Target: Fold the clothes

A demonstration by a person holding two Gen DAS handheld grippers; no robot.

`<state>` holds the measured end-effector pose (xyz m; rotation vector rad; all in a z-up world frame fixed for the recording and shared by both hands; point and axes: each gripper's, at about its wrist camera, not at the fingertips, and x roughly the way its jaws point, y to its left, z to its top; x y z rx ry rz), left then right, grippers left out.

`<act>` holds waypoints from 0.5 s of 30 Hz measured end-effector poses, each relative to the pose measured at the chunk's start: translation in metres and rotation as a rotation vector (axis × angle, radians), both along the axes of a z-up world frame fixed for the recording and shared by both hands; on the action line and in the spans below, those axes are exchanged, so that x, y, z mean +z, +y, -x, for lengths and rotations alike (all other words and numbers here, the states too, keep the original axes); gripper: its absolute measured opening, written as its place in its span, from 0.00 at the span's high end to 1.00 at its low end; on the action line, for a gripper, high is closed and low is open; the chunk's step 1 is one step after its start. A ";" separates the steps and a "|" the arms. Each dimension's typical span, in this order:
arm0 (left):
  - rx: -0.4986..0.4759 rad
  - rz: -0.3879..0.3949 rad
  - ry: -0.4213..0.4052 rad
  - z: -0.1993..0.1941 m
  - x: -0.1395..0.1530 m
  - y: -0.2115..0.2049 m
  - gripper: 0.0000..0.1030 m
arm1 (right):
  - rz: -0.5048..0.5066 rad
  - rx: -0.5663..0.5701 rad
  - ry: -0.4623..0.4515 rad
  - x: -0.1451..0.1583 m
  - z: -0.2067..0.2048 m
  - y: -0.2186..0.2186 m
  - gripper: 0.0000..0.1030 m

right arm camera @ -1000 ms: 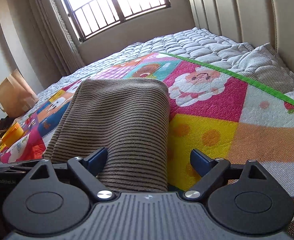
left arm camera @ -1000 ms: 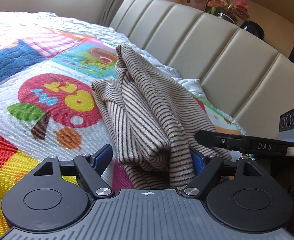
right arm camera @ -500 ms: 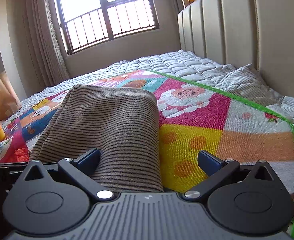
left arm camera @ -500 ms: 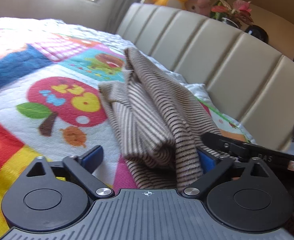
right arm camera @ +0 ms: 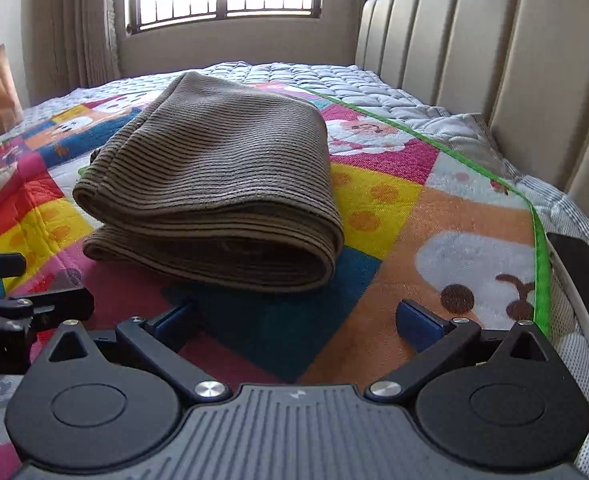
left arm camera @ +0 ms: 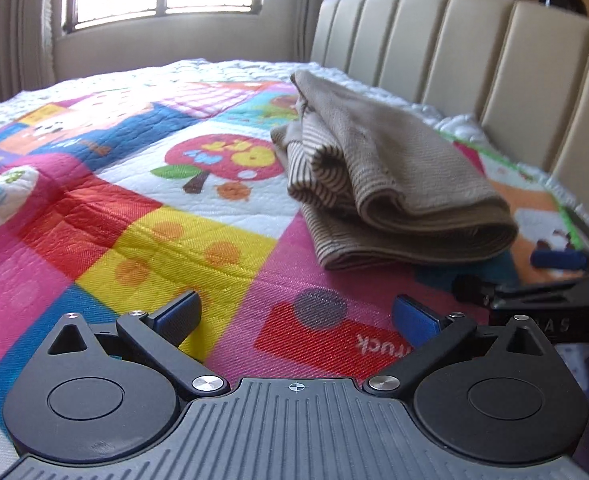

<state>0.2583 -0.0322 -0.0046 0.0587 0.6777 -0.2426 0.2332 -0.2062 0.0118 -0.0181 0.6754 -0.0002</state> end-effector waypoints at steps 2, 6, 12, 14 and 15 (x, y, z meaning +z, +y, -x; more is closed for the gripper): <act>0.001 -0.069 -0.014 0.003 -0.001 -0.010 0.00 | -0.010 0.000 -0.009 0.000 0.003 -0.001 0.00; 0.002 -0.074 -0.010 0.002 -0.002 -0.010 0.00 | -0.014 0.000 -0.008 0.000 0.004 -0.001 0.00; 0.001 -0.046 -0.002 0.001 -0.001 -0.006 0.00 | -0.013 -0.001 -0.008 -0.001 0.002 -0.002 0.00; 0.001 -0.055 -0.003 0.001 -0.001 -0.008 0.00 | -0.013 -0.001 -0.008 -0.001 0.002 -0.002 0.00; 0.001 -0.054 -0.003 0.000 -0.002 -0.008 0.00 | -0.013 -0.001 -0.008 -0.001 0.002 -0.002 0.00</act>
